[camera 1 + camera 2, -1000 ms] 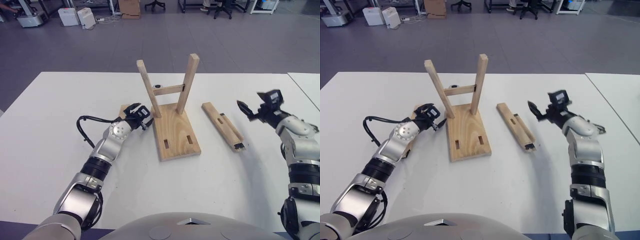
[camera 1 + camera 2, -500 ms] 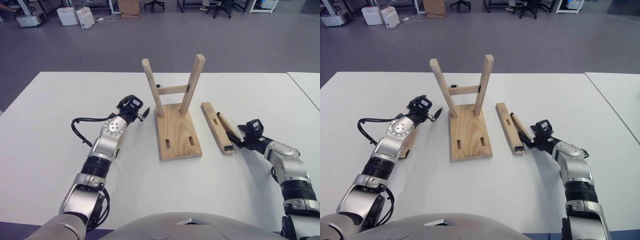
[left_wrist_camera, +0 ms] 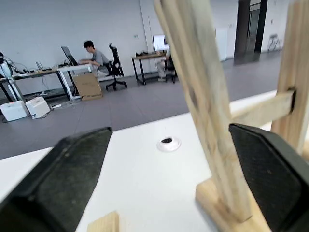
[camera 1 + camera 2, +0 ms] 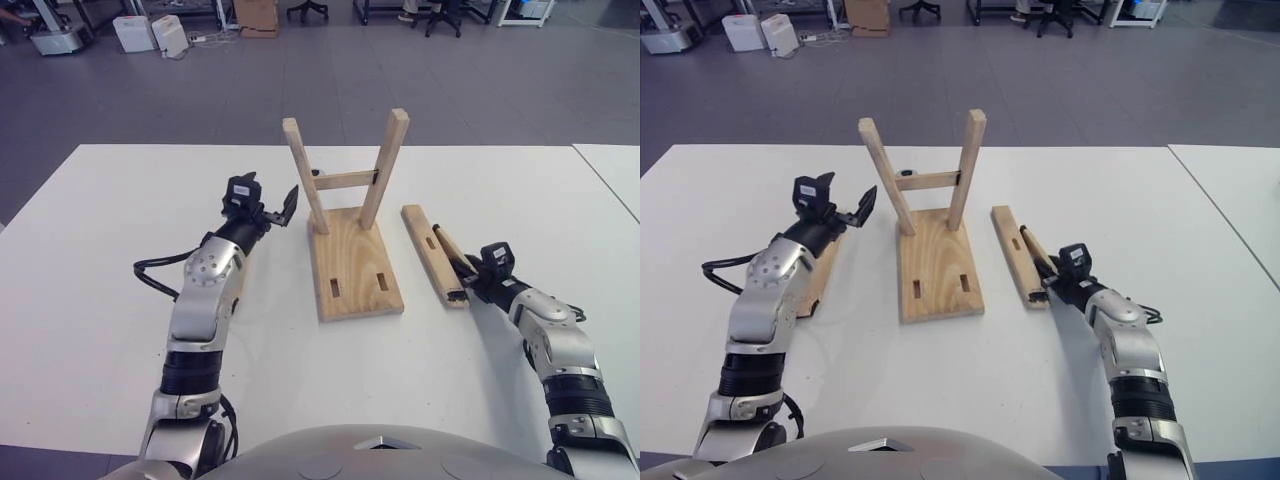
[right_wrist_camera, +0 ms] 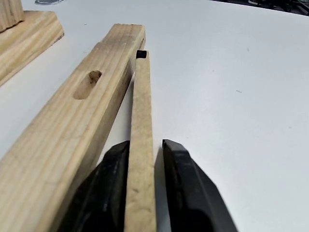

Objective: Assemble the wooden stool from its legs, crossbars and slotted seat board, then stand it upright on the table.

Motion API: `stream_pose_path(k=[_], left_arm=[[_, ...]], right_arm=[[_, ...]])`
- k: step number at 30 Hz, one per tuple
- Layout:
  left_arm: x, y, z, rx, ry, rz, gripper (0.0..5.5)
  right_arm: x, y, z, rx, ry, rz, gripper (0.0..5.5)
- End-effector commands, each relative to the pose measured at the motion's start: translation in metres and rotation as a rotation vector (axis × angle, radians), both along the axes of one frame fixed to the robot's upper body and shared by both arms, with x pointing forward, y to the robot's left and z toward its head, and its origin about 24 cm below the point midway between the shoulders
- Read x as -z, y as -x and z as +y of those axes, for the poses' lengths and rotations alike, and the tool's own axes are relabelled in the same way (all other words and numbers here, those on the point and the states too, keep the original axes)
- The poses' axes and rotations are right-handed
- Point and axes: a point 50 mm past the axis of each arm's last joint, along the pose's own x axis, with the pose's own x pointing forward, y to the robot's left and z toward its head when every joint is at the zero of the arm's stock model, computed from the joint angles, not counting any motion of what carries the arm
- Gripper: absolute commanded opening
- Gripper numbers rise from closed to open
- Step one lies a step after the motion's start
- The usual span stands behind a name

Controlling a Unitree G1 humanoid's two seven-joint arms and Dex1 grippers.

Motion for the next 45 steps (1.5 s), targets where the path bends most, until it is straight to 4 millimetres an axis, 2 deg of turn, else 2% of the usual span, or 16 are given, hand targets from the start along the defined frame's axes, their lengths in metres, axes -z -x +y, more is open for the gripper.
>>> stream_pose_path(k=[1, 4, 7, 9, 12, 14, 19, 23, 29, 32, 37, 40, 43, 44, 45], left_arm=[[-0.017, 0.007, -0.007, 0.099, 0.124, -0.036, 4.46], [-0.048, 0.011, -0.027, 0.289, 0.394, -0.069, 4.46], [-0.078, 0.018, -0.048, 0.562, 0.658, -0.06, 4.46], [-0.087, 0.02, -0.056, 0.702, 0.753, -0.031, 4.46], [-0.092, 0.031, -0.072, 0.931, 0.747, 0.038, 4.46], [-0.093, 0.033, -0.074, 0.993, 0.724, 0.061, 4.46], [-0.117, 0.042, -0.069, 1.117, 0.799, 0.007, 3.47], [-0.122, 0.05, -0.068, 1.183, 0.798, 0.014, 2.79], [-0.115, 0.047, -0.071, 1.147, 0.754, 0.058, 1.87], [-0.117, 0.045, -0.073, 1.14, 0.752, 0.052, 1.36], [-0.118, 0.05, -0.078, 1.175, 0.749, 0.055, 0.55], [-0.116, 0.05, -0.075, 1.163, 0.741, 0.06, 0.5], [-0.105, 0.045, -0.068, 1.091, 0.705, 0.088, 0.48], [-0.095, 0.04, -0.06, 1.014, 0.682, 0.102, 0.48], [-0.085, 0.035, -0.046, 0.919, 0.658, 0.109, 0.43]], right_arm=[[-0.008, 0.005, -0.002, 0.049, -0.017, -0.023, 0.43], [-0.07, -0.006, 0.003, -0.037, -0.215, -0.241, 0.42], [-0.15, 0.004, 0.038, -0.399, -0.548, -0.412, 0.42], [-0.181, 0.016, 0.062, -0.614, -0.696, -0.446, 0.42], [-0.208, 0.026, 0.088, -0.831, -0.852, -0.45, 0.42], [-0.215, 0.035, 0.096, -0.927, -0.888, -0.422, 0.42], [-0.217, 0.043, 0.103, -0.999, -0.896, -0.355, 0.42], [-0.212, 0.041, 0.103, -0.988, -0.906, -0.33, 0.42], [-0.217, 0.041, 0.101, -1.0, -0.923, -0.347, 0.42], [-0.21, 0.046, 0.106, -1.035, -0.871, -0.3, 0.42], [-0.203, 0.043, 0.112, -1.018, -0.849, -0.271, 0.42], [-0.205, 0.041, 0.112, -1.004, -0.859, -0.287, 0.42], [-0.211, 0.039, 0.11, -0.987, -0.879, -0.326, 0.42], [-0.21, 0.038, 0.108, -0.964, -0.87, -0.323, 0.79], [-0.206, 0.038, 0.103, -0.93, -0.848, -0.31, 0.92]])
